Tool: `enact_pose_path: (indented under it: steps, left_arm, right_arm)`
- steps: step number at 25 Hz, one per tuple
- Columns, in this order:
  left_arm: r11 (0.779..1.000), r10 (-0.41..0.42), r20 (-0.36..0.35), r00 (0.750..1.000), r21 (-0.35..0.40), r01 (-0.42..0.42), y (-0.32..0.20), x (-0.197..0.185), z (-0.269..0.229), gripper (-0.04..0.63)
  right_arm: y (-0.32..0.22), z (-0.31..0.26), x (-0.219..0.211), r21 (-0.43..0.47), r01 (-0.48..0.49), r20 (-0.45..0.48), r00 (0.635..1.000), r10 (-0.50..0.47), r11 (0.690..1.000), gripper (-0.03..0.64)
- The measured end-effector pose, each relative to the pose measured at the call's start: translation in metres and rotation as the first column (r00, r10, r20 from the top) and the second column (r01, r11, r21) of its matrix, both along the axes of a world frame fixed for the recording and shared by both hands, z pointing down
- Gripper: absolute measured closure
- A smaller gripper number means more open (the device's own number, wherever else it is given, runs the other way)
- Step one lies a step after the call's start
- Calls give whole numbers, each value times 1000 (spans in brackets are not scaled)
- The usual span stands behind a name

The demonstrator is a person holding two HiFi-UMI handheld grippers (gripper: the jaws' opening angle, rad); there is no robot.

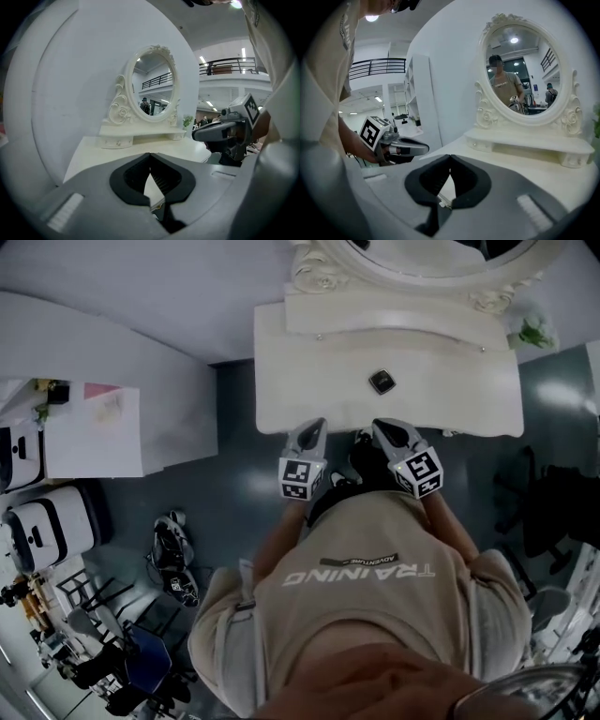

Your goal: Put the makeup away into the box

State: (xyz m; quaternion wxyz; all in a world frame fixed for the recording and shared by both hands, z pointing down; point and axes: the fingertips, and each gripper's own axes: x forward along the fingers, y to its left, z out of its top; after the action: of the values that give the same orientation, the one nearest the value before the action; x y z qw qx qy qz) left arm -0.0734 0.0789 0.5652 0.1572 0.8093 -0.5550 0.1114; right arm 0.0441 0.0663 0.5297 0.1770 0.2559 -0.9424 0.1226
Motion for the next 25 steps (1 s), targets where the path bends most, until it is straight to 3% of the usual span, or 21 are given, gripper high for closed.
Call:
enact_pose_path:
  steps: [7,12,15,20,23,25]
  left_arm:
    - [995,-91,67,994,-31,93,-36,-23,-14,589]
    - [981,-162,62,985,-101,167,-86,-38,-10,589]
    - [975,-177,116,977,-115,190,-123,-39,5,589]
    - [974,-169,175,970,-119,192,-183,-32,43,589]
    - [965,-160,175,971,-182,192,-204,-33,62,589]
    - [945,-175,145,974,-254,208,-221,-33,79,589]
  right_arm:
    - [-70,12,-40,-22,101,72,992,-99,995,614]
    - [-132,2,-53,6,155,123,980,-154,988,614]
    - [-167,12,-41,-24,145,158,978,-140,989,614]
    - [-218,33,-7,-14,77,130,989,-75,997,614]
    - [-223,39,4,-41,42,143,989,-36,998,614]
    - [-226,40,13,-58,30,143,989,-21,998,614]
